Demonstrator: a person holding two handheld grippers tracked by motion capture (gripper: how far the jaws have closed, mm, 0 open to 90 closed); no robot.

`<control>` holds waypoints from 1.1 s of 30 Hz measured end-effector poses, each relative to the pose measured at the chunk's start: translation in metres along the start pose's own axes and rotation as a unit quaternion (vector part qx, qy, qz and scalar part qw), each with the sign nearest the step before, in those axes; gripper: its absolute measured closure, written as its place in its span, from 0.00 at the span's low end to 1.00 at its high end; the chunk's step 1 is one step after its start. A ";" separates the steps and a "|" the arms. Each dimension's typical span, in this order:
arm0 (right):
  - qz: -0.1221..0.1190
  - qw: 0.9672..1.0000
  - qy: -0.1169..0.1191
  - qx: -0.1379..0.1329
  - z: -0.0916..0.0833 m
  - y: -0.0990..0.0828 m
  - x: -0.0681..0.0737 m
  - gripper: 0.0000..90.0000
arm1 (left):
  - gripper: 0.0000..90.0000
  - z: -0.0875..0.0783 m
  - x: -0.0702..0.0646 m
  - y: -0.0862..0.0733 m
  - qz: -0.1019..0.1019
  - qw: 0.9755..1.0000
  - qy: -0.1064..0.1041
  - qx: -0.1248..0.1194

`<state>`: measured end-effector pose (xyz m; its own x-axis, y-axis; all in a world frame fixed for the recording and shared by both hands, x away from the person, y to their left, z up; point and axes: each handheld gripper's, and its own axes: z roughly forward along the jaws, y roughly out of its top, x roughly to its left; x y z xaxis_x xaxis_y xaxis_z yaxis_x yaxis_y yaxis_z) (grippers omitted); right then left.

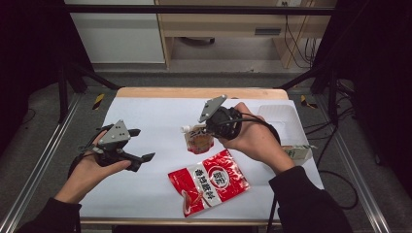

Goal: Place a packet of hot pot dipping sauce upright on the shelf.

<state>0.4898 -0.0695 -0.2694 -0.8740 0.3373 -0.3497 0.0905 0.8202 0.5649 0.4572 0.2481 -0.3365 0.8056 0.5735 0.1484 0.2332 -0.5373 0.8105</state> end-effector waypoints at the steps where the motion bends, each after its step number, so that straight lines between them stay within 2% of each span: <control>1: 0.002 1.000 -0.001 -0.001 -0.003 -0.002 -0.002 0.98 | 0.11 0.000 0.001 -0.002 -0.002 1.000 -0.001 0.001; 9: 0.011 1.000 -0.017 0.001 -0.020 -0.014 -0.012 0.98 | 0.11 0.000 0.002 -0.022 -0.009 1.000 0.003 0.013; 21: 0.026 0.999 -0.043 0.004 -0.047 -0.035 -0.031 0.98 | 0.10 0.001 -0.004 -0.044 -0.014 1.000 0.003 0.022; 33: 0.052 0.997 -0.060 0.019 -0.058 -0.063 -0.050 0.98 | 0.10 0.004 -0.002 -0.070 -0.043 0.999 0.007 0.027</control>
<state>0.4999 -0.1647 -0.2443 -0.7959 0.4723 -0.3789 0.1973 0.7938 0.5753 0.4415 0.2824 -0.3961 0.7736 0.6275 0.0881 0.3300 -0.5176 0.7894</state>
